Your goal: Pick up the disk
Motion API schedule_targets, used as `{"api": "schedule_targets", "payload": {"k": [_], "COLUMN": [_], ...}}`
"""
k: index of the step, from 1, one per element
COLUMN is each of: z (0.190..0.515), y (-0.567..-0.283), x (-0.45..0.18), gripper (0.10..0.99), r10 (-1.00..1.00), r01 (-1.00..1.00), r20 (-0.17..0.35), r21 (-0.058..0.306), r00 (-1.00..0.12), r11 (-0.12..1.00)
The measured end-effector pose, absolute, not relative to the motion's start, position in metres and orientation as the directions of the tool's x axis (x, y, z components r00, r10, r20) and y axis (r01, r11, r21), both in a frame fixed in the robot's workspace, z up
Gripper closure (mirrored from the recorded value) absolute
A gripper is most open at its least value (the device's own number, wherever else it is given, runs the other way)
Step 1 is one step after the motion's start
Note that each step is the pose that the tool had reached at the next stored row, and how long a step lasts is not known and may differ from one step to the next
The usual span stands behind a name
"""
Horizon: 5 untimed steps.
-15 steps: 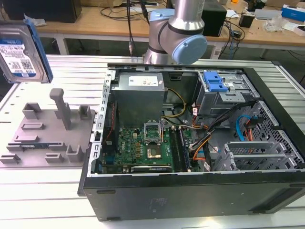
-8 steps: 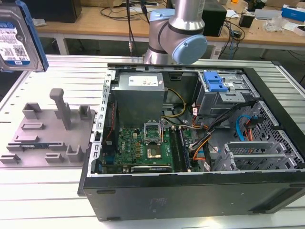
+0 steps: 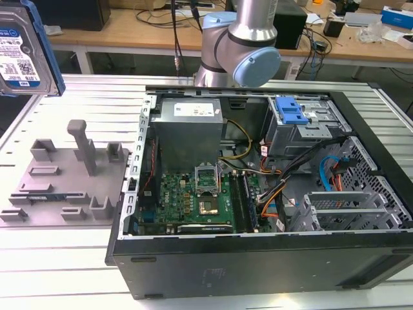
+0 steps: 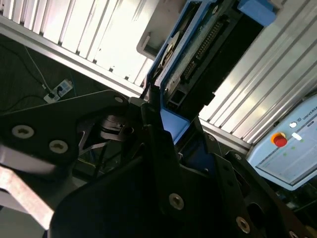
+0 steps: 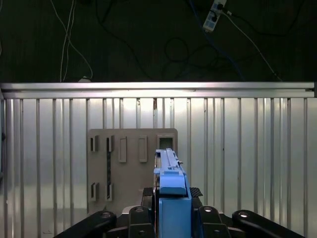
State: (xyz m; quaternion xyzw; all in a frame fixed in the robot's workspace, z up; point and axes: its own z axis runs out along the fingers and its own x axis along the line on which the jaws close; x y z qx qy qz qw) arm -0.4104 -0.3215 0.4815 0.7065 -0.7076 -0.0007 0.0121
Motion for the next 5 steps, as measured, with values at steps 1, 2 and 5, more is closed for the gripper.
{"api": "schedule_targets", "payload": {"k": [1,2,5], "z": [0.4815,0.4816,0.4817], "y": [-0.3215,-0.3215,-0.3215], "x": [-0.4104,-0.4104,-0.4104], "gripper": [0.722,0.722,0.722], "r10": [-1.000,-1.000,-1.000], "r01": [-1.000,-1.000,-1.000], "r20": [0.016,0.016,0.016], "r21": [0.018,0.018,0.018], "r00": [-0.001,-0.001,-0.001], "r11": [0.002,0.002,0.002]}}
